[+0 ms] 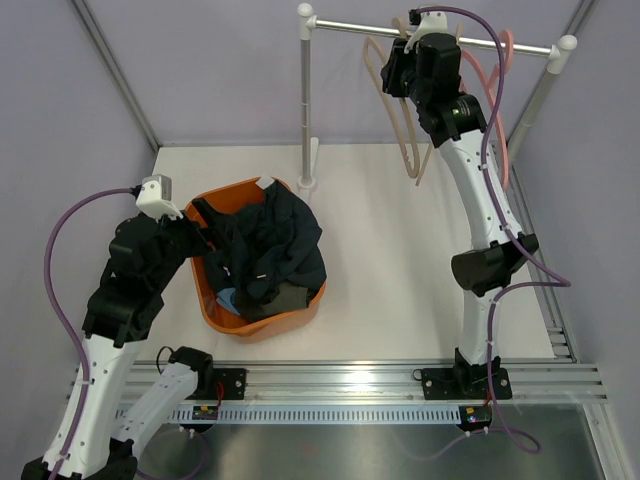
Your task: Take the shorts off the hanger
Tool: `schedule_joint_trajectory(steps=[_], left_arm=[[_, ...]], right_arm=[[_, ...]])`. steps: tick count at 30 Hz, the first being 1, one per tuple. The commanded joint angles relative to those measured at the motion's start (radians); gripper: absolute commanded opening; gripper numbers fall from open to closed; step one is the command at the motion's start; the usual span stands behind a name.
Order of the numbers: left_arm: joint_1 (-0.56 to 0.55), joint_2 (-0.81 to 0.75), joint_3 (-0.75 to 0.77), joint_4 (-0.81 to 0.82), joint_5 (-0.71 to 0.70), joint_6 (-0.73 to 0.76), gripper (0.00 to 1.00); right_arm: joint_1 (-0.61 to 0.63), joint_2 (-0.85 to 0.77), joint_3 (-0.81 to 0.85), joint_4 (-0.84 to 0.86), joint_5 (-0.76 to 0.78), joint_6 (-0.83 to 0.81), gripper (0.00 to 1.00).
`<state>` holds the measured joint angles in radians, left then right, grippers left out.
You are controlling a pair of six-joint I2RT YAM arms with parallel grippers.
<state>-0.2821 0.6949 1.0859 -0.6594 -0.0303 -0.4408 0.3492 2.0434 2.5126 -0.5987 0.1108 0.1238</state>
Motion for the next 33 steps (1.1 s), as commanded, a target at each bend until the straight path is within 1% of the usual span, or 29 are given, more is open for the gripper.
schedule_joint_trajectory(steps=[1, 4, 6, 7, 10, 12, 15, 16, 18, 19, 20, 21, 22, 23, 24, 25, 27, 28, 31, 33], left_arm=[[0.006, -0.008, -0.006, 0.03, 0.018, 0.013, 0.99], [0.006, -0.009, -0.007, 0.027, 0.007, 0.016, 0.99], [0.006, -0.009, -0.007, 0.026, -0.005, 0.019, 0.99], [0.006, -0.009, -0.006, 0.024, -0.008, 0.025, 0.99], [0.006, -0.002, 0.003, 0.02, -0.016, 0.045, 0.99], [0.006, 0.012, 0.017, 0.017, -0.014, 0.062, 0.99], [0.006, 0.025, 0.035, 0.014, 0.003, 0.12, 0.99], [0.006, 0.028, 0.039, 0.015, 0.01, 0.132, 0.99], [0.004, 0.031, 0.04, 0.023, 0.023, 0.157, 0.99], [0.004, 0.031, 0.04, 0.023, 0.024, 0.16, 0.99], [0.004, 0.031, 0.037, 0.027, 0.024, 0.165, 0.99], [0.004, 0.031, 0.031, 0.035, 0.024, 0.166, 0.99], [0.004, 0.031, 0.028, 0.041, 0.024, 0.166, 0.99], [0.004, 0.029, 0.022, 0.049, 0.052, 0.166, 0.99], [0.004, 0.029, 0.008, 0.063, 0.053, 0.168, 0.99], [0.004, 0.023, 0.003, 0.067, 0.055, 0.169, 0.99], [0.004, 0.015, -0.009, 0.081, 0.055, 0.172, 0.99], [0.004, 0.009, -0.024, 0.083, 0.053, 0.174, 0.99], [0.004, -0.024, -0.063, 0.118, 0.038, 0.177, 0.99], [0.004, -0.047, -0.104, 0.139, 0.035, 0.18, 0.99]], right_arm=[[-0.006, -0.078, -0.009, 0.039, -0.014, 0.007, 0.37], [-0.006, -0.12, -0.031, 0.053, -0.034, 0.014, 0.37], [-0.006, -0.155, -0.049, 0.065, -0.045, 0.017, 0.39], [-0.006, -0.167, -0.055, 0.066, -0.046, 0.019, 0.42], [-0.007, -0.225, -0.084, 0.071, -0.054, 0.022, 0.48], [-0.006, -0.284, -0.13, 0.07, -0.056, 0.03, 0.48], [-0.006, -0.399, -0.239, 0.056, -0.086, 0.051, 0.53], [-0.006, -0.478, -0.333, 0.066, -0.1, 0.059, 0.57], [-0.006, -0.572, -0.458, 0.102, -0.137, 0.088, 0.65], [-0.006, -0.676, -0.591, 0.14, -0.137, 0.099, 0.72], [-0.006, -0.724, -0.653, 0.16, -0.14, 0.114, 0.99], [-0.006, -0.776, -0.714, 0.172, -0.141, 0.122, 1.0], [-0.006, -0.869, -0.821, 0.187, -0.143, 0.128, 1.0], [-0.006, -0.912, -0.871, 0.192, -0.122, 0.148, 0.99], [-0.006, -0.955, -0.956, 0.191, -0.115, 0.164, 0.99], [-0.006, -1.03, -0.995, 0.182, -0.115, 0.171, 0.99], [-0.006, -1.097, -1.066, 0.175, -0.115, 0.18, 0.99], [-0.006, -1.159, -1.13, 0.171, -0.112, 0.186, 0.99], [-0.006, -1.262, -1.234, 0.168, -0.083, 0.204, 0.99], [-0.007, -1.299, -1.288, 0.166, -0.079, 0.223, 0.99]])
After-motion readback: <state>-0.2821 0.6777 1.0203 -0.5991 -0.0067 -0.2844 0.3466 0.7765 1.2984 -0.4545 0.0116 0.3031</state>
